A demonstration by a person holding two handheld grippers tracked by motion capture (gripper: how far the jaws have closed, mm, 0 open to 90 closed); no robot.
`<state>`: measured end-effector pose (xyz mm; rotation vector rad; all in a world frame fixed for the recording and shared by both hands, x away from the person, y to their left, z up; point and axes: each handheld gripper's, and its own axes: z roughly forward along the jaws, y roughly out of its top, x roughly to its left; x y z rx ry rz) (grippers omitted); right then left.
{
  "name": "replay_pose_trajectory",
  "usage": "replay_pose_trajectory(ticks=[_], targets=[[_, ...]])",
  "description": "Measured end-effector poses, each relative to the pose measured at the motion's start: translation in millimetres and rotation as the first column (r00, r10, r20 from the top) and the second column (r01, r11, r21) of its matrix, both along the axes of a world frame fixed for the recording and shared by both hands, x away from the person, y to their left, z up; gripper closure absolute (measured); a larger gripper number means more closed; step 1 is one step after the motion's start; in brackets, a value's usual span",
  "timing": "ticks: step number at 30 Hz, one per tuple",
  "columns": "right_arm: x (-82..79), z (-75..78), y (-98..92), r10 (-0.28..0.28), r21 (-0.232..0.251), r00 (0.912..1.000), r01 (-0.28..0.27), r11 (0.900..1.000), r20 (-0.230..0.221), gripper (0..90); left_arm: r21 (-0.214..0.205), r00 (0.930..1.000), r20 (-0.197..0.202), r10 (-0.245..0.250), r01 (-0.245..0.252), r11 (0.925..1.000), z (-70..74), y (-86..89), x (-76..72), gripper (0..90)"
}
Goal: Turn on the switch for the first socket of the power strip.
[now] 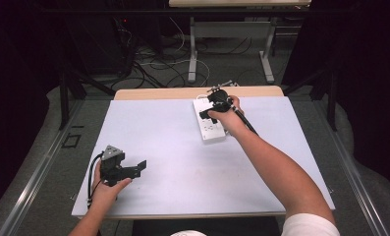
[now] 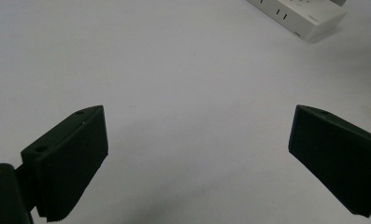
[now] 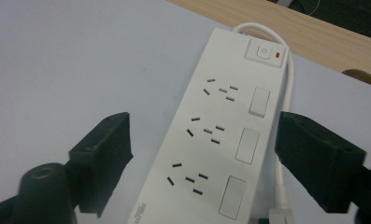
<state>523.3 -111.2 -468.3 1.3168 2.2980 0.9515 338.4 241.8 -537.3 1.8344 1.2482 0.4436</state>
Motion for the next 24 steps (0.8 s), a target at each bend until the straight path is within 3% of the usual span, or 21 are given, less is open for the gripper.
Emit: replay_pose_trajectory(ticks=[5,8,15,24], targets=[[-8.7,3.0,-0.1,0.007,-0.045,1.0000,-0.007,0.9989,0.006,12.6,0.001,1.0000,-0.005,0.000,0.000,1.0000,0.2,-0.4,-0.4,5.1],[-14.6,3.9,0.3,0.016,-0.057,0.9999,-0.016,0.9983,-0.001,0.8,0.003,1.0000,-0.004,-0.001,0.001,1.0000,0.4,0.0,-0.6,5.1],[-31.4,2.4,-6.0,0.047,-0.009,0.9989,-0.047,0.9988,0.002,0.0,0.005,1.0000,-0.009,-0.004,0.004,1.0000,0.7,0.3,-0.9,5.1],[-48.7,0.7,-20.0,0.049,0.011,0.9987,-0.049,0.9987,-0.015,0.0,0.003,1.0000,-0.002,-0.001,0.001,1.0000,-0.4,-1.8,-0.6,5.3]])
